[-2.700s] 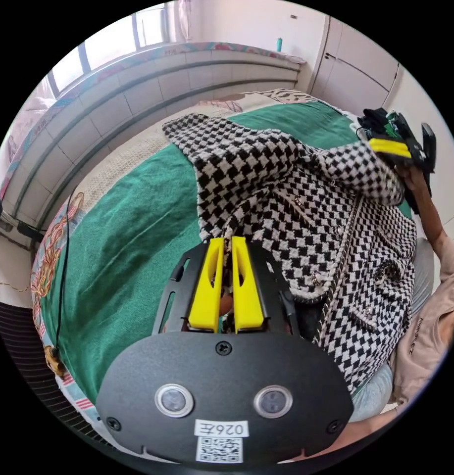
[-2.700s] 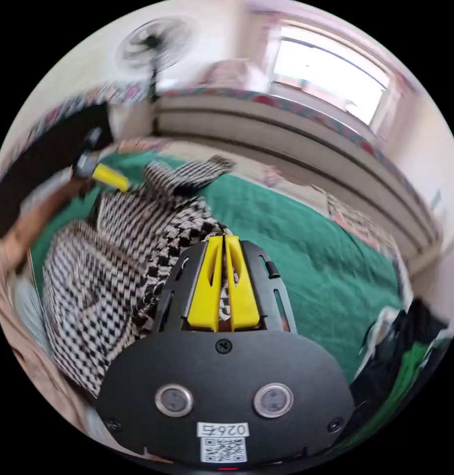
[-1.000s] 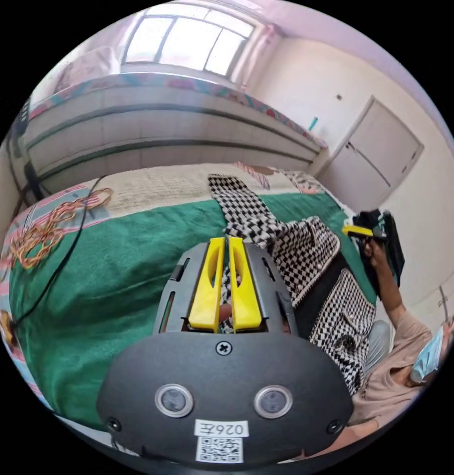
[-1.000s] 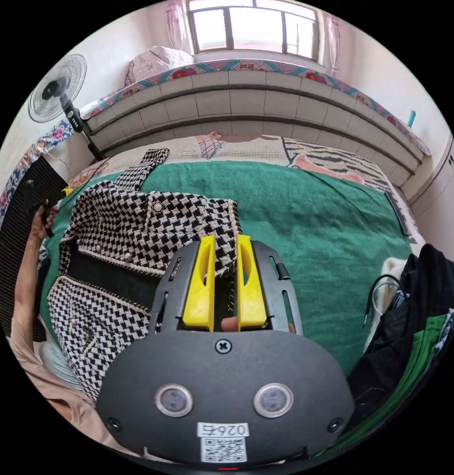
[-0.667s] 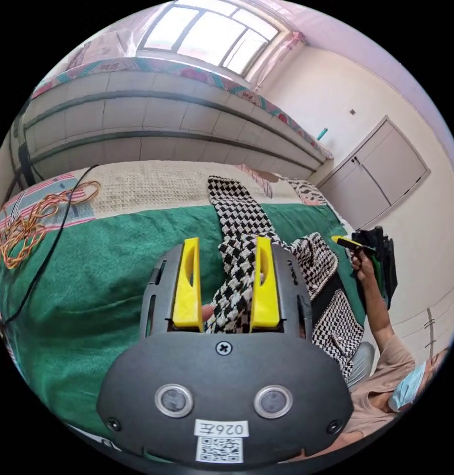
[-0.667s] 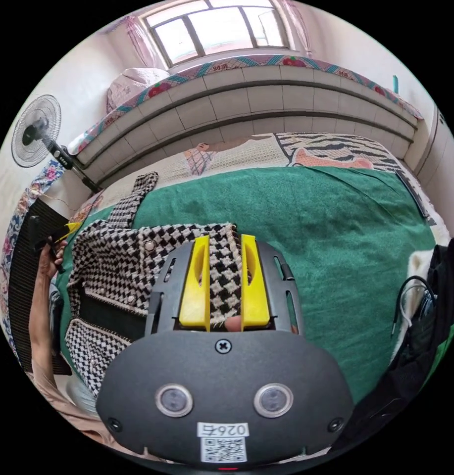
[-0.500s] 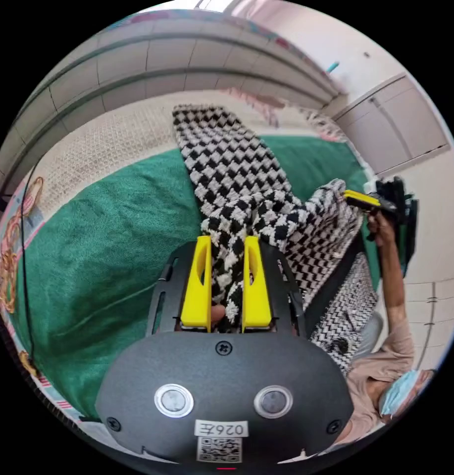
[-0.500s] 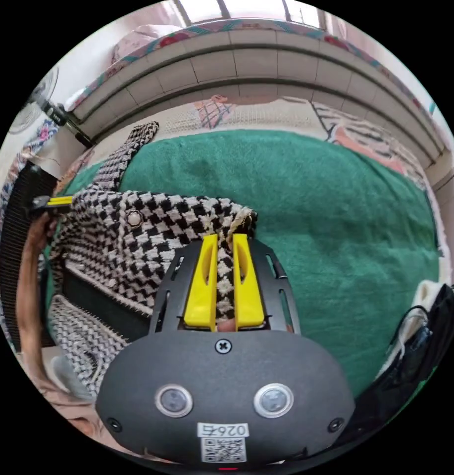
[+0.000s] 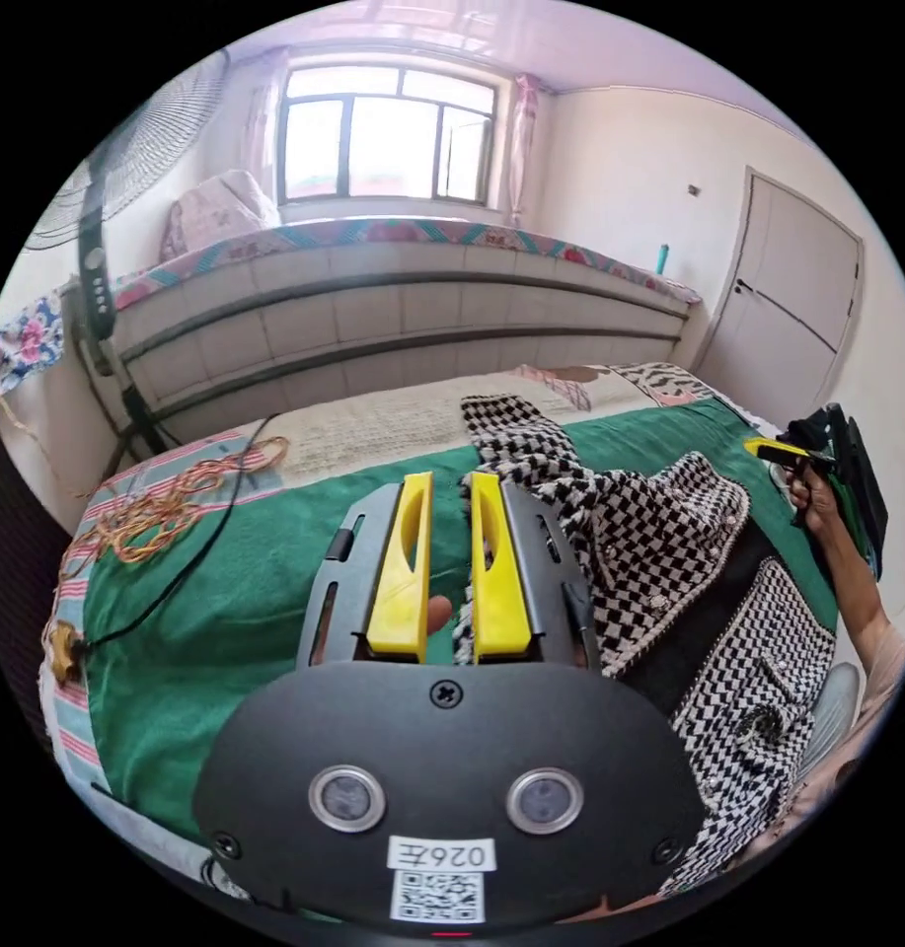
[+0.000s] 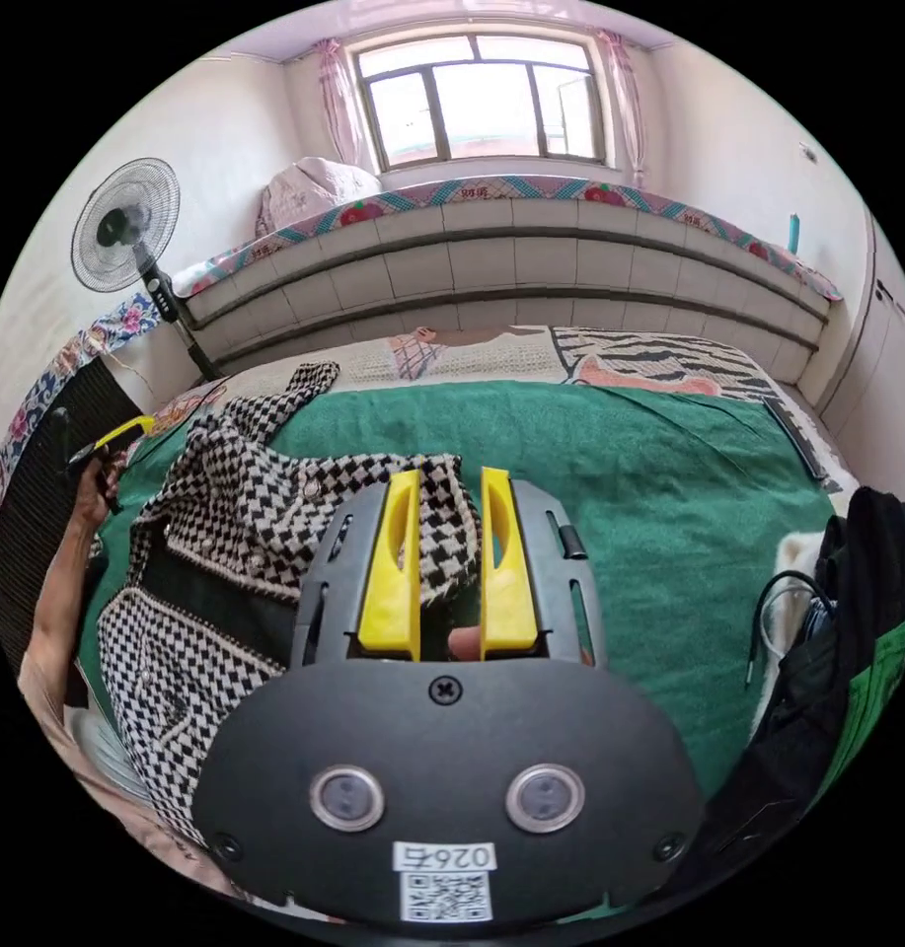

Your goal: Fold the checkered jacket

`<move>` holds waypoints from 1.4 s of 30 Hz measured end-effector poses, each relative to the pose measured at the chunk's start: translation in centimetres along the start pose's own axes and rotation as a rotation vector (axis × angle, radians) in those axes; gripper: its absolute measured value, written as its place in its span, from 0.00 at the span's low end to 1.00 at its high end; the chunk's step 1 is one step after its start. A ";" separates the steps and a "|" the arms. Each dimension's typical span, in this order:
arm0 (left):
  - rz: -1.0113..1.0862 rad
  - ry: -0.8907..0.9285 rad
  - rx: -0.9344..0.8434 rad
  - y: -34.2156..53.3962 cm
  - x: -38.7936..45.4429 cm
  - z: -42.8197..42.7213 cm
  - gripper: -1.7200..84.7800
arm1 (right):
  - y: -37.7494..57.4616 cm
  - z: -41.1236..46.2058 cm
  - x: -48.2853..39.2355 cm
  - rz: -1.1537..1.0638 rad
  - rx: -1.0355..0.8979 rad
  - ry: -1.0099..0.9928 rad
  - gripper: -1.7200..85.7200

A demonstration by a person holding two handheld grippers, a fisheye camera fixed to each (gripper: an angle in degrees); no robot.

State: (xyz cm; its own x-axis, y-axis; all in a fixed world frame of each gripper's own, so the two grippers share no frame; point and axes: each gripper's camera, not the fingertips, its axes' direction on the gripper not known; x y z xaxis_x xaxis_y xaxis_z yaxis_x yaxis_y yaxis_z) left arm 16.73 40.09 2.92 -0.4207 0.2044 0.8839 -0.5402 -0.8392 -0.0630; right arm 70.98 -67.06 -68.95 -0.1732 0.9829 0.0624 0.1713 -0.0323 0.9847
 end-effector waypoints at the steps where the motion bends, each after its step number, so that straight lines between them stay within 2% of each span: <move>1: 0.011 -0.004 0.019 0.7 0.0 -2.1 0.08 | 1.9 -0.6 0.0 -0.028 -0.008 -0.009 0.09; 6: 0.172 0.166 -0.037 3.3 4.9 -7.6 0.09 | 8.6 -2.1 -2.1 -0.186 -0.047 -0.078 0.07; 11: 0.290 0.167 -0.104 5.9 11.9 -8.2 0.16 | 14.0 -1.6 -3.1 -0.199 -0.097 -0.057 0.09; 16: 0.494 -0.015 -0.230 6.8 18.4 -6.0 0.15 | 17.5 -0.8 0.4 -0.116 -0.114 -0.135 0.10; 22: 0.837 -0.238 -0.274 9.0 25.9 -3.3 0.17 | 22.7 1.0 2.8 -0.178 -0.161 -0.088 0.10; 26: 0.846 -0.206 -0.329 7.6 26.8 -1.2 0.18 | 26.1 1.8 2.5 -0.305 -0.175 -0.063 0.10; 30: 0.739 0.000 -0.443 4.7 24.7 0.0 0.13 | 28.7 3.1 1.2 -0.439 -0.193 0.045 0.12; 34: 0.663 0.076 -0.422 3.1 22.8 -0.6 0.05 | 31.0 5.8 -0.5 -0.592 -0.206 0.183 0.14; 39: 0.611 0.139 -0.383 2.6 20.4 -1.5 0.03 | 32.8 8.5 -2.2 -0.767 -0.227 0.326 0.13; 42: 0.546 0.198 -0.315 1.8 18.2 -3.1 0.02 | 31.6 8.6 -2.0 -0.780 -0.233 0.328 0.05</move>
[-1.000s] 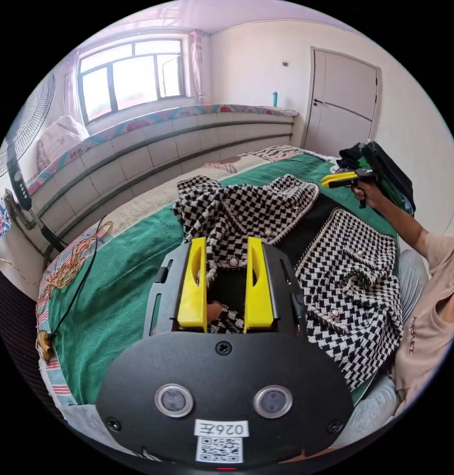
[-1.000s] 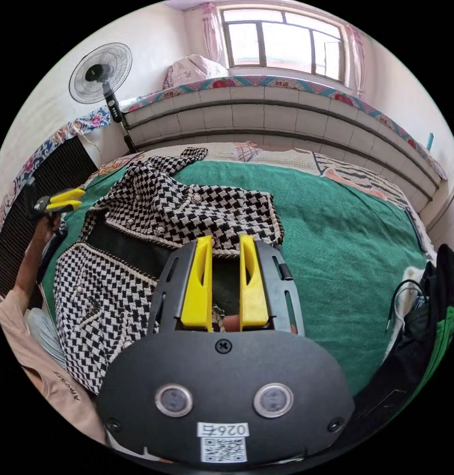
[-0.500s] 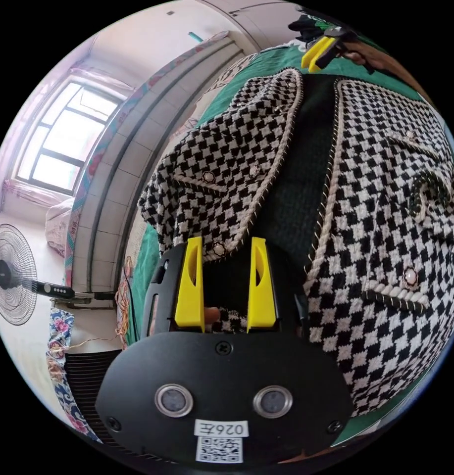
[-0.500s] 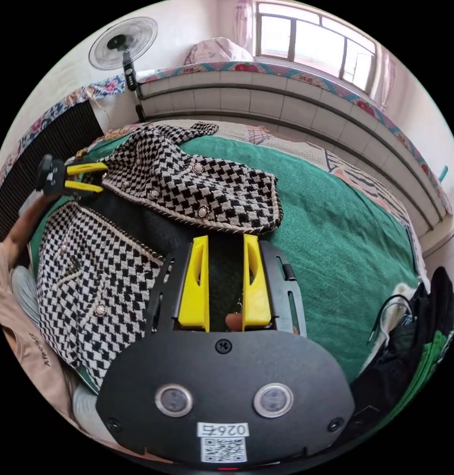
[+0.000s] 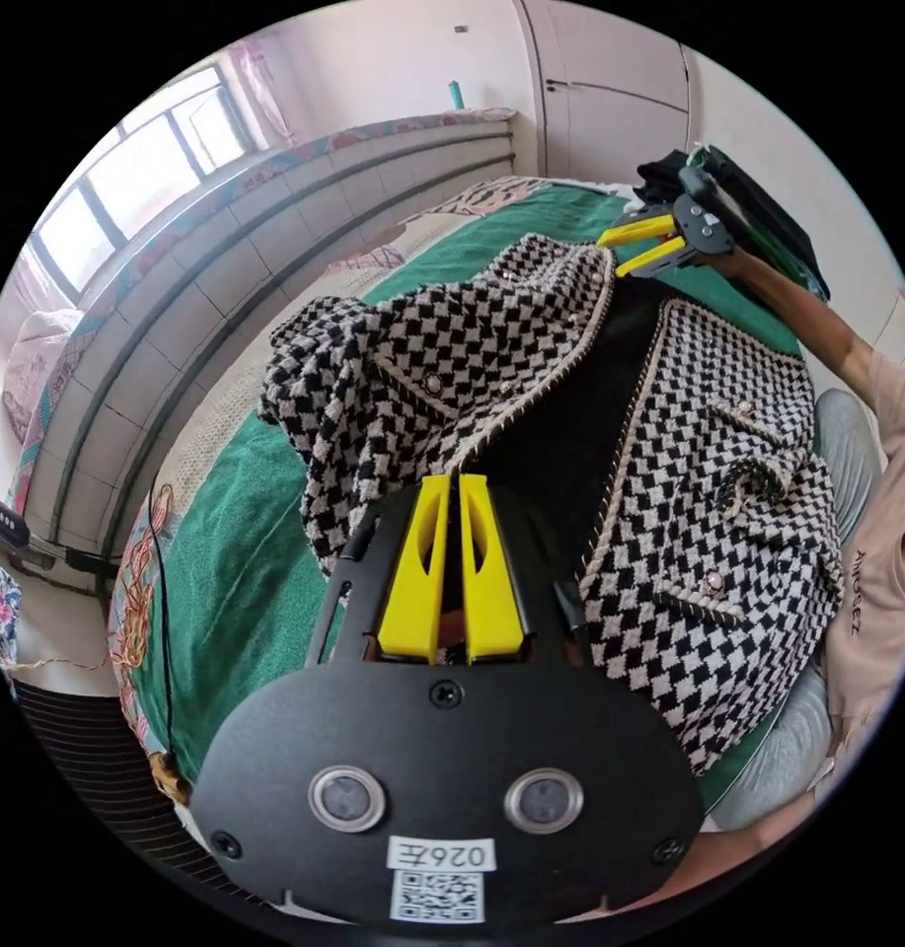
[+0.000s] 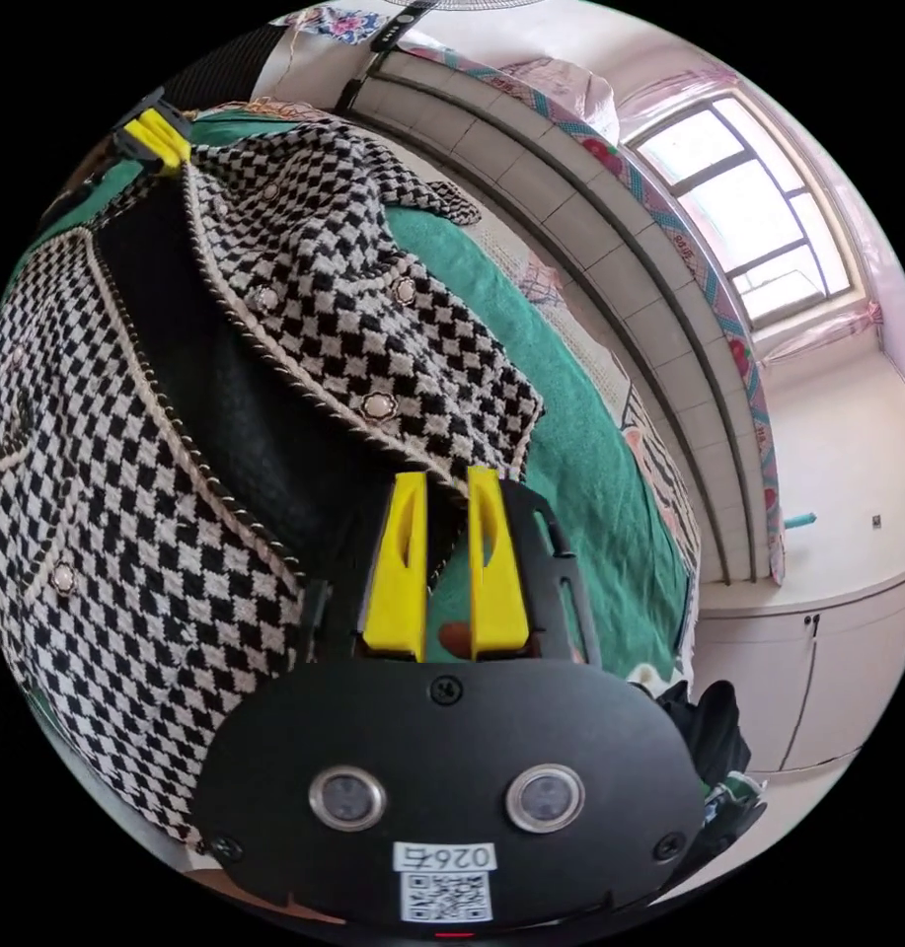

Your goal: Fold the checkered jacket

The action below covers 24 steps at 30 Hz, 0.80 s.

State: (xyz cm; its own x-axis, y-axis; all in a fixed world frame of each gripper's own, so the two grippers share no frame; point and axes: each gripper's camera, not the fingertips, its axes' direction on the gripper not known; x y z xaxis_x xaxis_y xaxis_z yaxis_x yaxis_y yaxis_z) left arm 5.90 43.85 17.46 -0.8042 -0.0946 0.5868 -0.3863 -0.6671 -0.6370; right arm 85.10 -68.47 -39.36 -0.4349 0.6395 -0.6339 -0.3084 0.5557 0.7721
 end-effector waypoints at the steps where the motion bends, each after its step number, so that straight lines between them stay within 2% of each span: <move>1: -0.022 0.013 0.037 0.4 -0.8 -1.0 0.02 | -0.3 -0.4 1.1 0.021 0.006 -0.025 0.02; 5: -0.061 0.041 0.136 2.4 -2.6 -4.3 0.02 | -0.4 -6.1 6.7 0.193 0.146 -0.114 0.01; 8: -0.016 0.101 0.175 5.1 -2.4 -6.1 0.02 | 1.6 -11.4 7.4 0.235 0.271 -0.215 0.01; 12: -0.026 0.167 0.056 8.9 -2.5 -3.6 0.02 | 2.4 -10.6 3.8 0.118 0.111 -0.283 0.02; 14: -0.063 0.231 0.022 10.1 -3.2 -2.5 0.02 | 2.0 -8.2 2.4 0.051 -0.034 -0.349 0.09; 17: -0.082 0.214 0.022 12.1 -4.2 -3.4 0.02 | 2.4 -9.8 4.9 0.095 -0.016 -0.433 0.16; 20: -0.144 0.224 0.179 14.3 -6.8 -6.7 0.02 | 2.7 -12.8 11.5 0.266 0.145 -0.527 0.16; 22: -0.278 0.234 0.349 15.8 -10.2 -8.3 0.03 | 2.3 -13.1 15.8 0.413 0.206 -0.547 0.15; 24: -0.383 0.207 0.404 15.9 -12.4 -7.8 0.06 | 0.9 -11.6 19.4 0.534 0.206 -0.545 0.15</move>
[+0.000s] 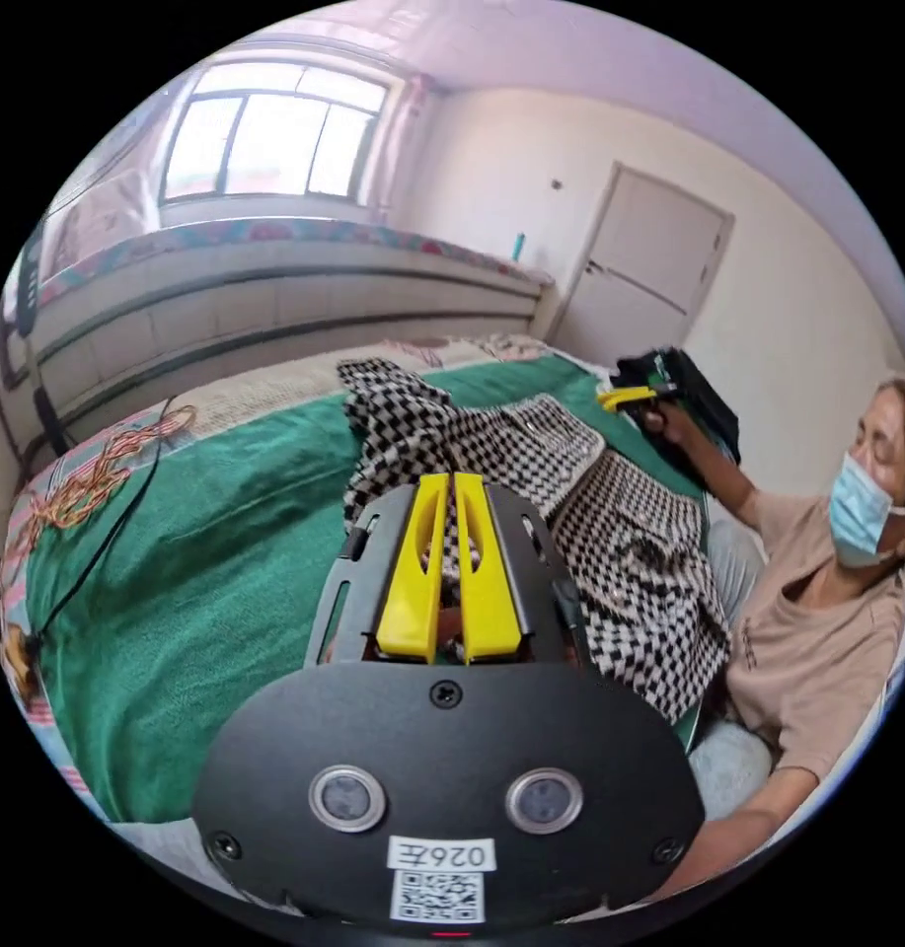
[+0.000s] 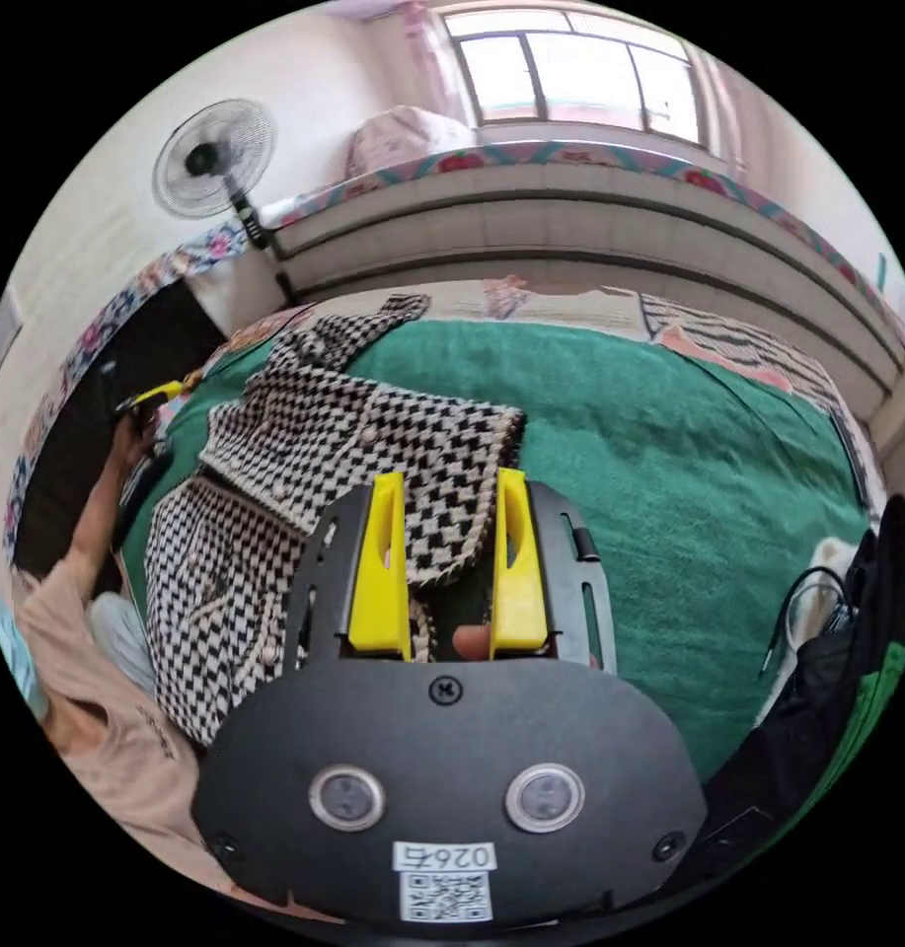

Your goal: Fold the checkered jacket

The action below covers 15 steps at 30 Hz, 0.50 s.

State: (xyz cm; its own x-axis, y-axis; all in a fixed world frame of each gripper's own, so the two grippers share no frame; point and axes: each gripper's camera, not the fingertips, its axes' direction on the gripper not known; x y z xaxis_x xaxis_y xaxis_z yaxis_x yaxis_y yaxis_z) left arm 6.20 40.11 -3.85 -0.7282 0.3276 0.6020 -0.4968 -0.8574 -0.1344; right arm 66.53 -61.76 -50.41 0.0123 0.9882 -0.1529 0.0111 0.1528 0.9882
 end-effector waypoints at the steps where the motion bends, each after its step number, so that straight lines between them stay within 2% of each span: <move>1: -0.058 -0.024 0.025 -0.4 -1.3 1.0 0.08 | -2.0 1.1 1.7 0.079 -0.009 0.020 0.15; 3: -0.113 -0.032 0.028 -0.9 -2.4 3.4 0.09 | -4.9 3.7 3.4 0.154 -0.041 0.041 0.15; 5: -0.121 -0.070 -0.076 -1.3 -2.6 7.3 0.07 | -8.0 7.3 4.7 0.216 -0.088 0.087 0.12; 7: -0.093 -0.236 -0.434 -0.7 -2.1 13.9 0.03 | -9.5 9.4 5.4 0.231 -0.150 0.169 0.11; 9: -0.048 -0.305 -0.348 -0.6 -0.5 12.6 0.02 | -10.1 7.7 6.0 0.290 -0.085 0.137 0.11; 11: -0.026 -0.306 -0.380 -0.6 0.2 11.4 0.01 | -10.3 5.6 6.1 0.303 -0.073 0.130 0.10; 13: 0.017 -0.326 -0.293 0.1 2.1 8.6 0.01 | -10.3 3.5 5.4 0.312 -0.031 0.127 0.09; 15: 0.052 -0.252 -0.315 1.0 3.4 8.3 0.01 | -10.6 1.7 4.0 0.298 0.014 0.105 0.08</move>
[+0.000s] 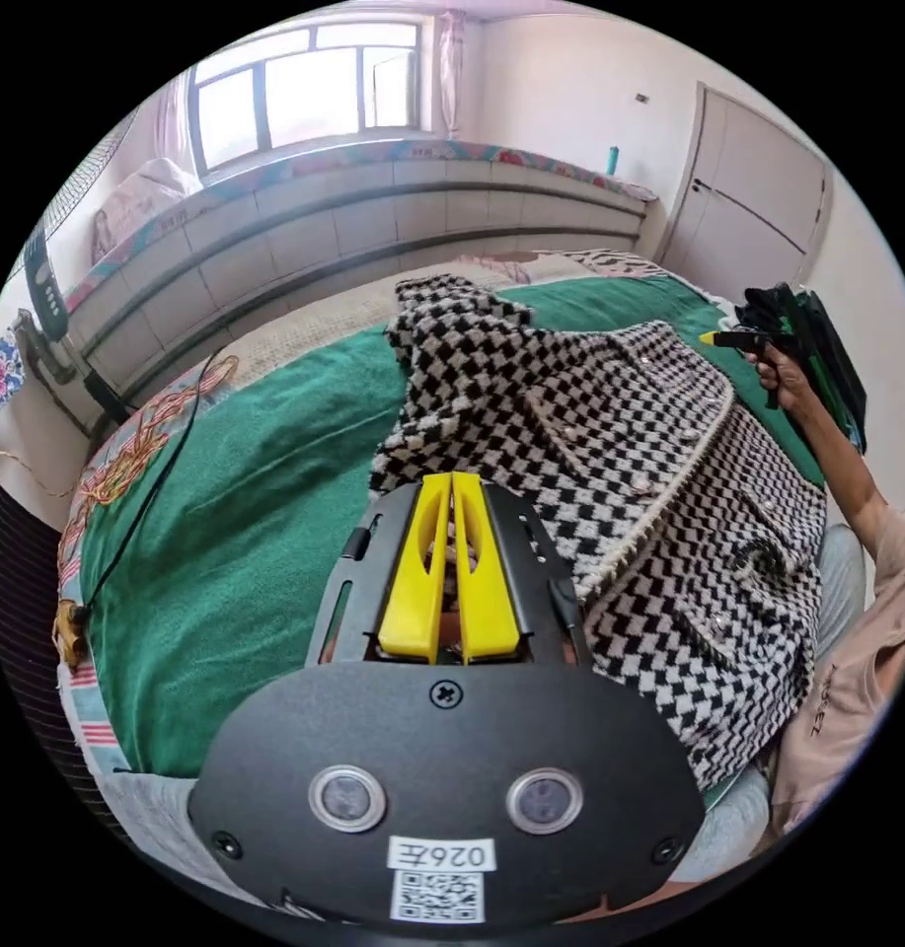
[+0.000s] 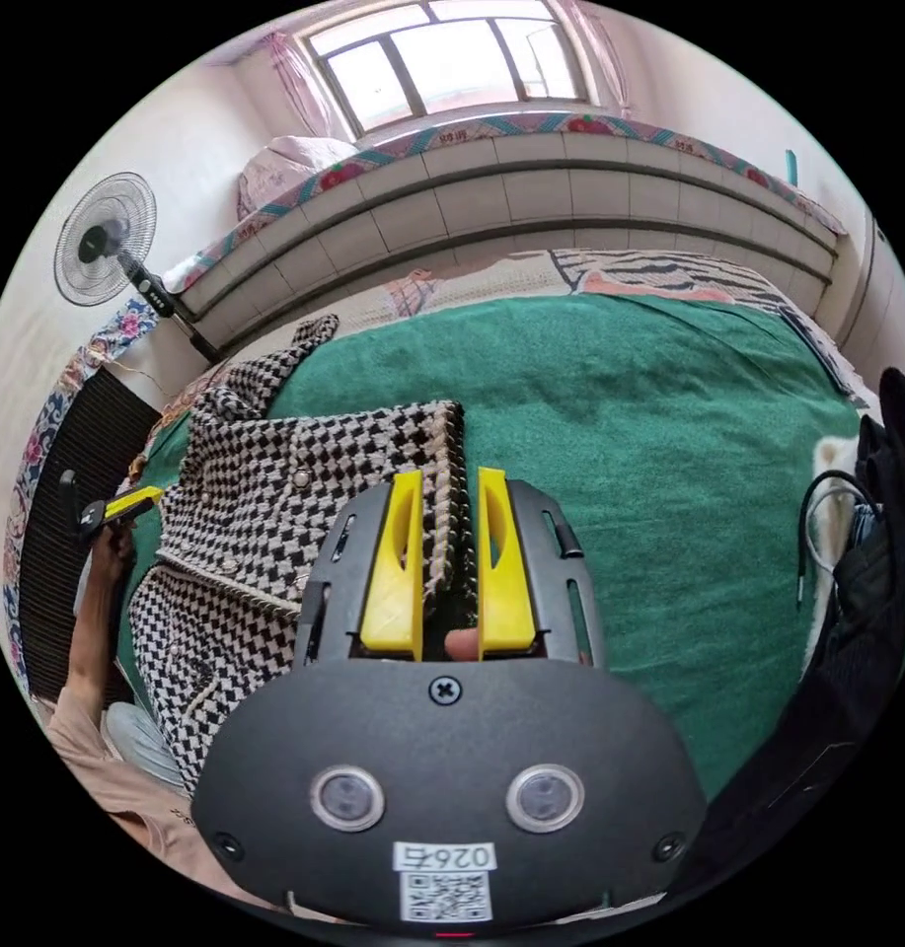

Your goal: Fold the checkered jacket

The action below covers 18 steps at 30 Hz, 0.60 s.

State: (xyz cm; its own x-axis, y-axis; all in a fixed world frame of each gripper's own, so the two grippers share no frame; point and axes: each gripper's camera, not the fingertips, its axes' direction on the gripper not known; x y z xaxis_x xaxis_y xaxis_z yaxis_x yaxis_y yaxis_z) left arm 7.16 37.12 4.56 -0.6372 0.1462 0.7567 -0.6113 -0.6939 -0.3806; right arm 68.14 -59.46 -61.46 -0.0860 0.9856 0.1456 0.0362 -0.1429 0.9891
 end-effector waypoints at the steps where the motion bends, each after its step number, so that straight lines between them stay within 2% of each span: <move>1: 0.044 0.056 -0.096 0.5 1.0 1.2 0.01 | 0.1 -0.7 -1.1 -0.017 0.019 -0.021 0.07; 3: 0.105 0.053 -0.232 1.4 2.5 3.3 0.01 | 0.1 -0.2 -3.3 -0.083 -0.035 -0.042 0.06; 4: 0.116 -0.004 -0.173 1.9 3.3 2.5 0.01 | 0.0 1.5 -4.7 -0.139 -0.148 -0.019 0.04; 5: 0.118 -0.034 -0.186 2.0 3.5 2.2 0.01 | 0.2 3.1 -5.6 -0.164 -0.258 0.051 0.03; 6: 0.110 -0.101 -0.231 1.9 3.8 1.7 0.01 | 0.2 2.7 -5.9 -0.165 -0.238 0.065 0.03; 9: 0.042 -0.264 -0.145 2.7 4.4 -2.3 0.01 | -0.3 -1.7 -6.7 -0.100 -0.174 0.084 0.02; 11: -0.030 -0.201 -0.058 3.6 4.5 -5.0 0.01 | -0.5 -6.5 -7.3 -0.052 -0.084 0.054 0.03; 13: -0.114 -0.020 0.021 5.0 4.2 -7.1 0.02 | 0.0 -9.3 -7.5 -0.015 -0.045 -0.021 0.04; 14: -0.124 0.022 0.023 5.3 4.2 -7.4 0.03 | 0.8 -10.6 -7.8 0.007 -0.027 -0.072 0.05; 16: -0.175 0.139 -0.008 6.4 3.9 -7.6 0.11 | 2.3 -11.5 -8.1 0.038 -0.012 -0.104 0.05; 18: -0.226 0.207 0.008 7.7 3.7 -7.5 0.12 | 4.0 -11.0 -8.6 0.042 -0.006 -0.082 0.06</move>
State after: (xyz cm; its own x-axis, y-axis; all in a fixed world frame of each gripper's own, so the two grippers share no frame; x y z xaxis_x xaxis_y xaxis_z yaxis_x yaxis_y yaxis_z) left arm -3.41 37.56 0.41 -0.5677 0.4376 0.6973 -0.7454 -0.6327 -0.2099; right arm 58.06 -69.49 -58.45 -0.0029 0.9828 0.1846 0.0318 -0.1844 0.9823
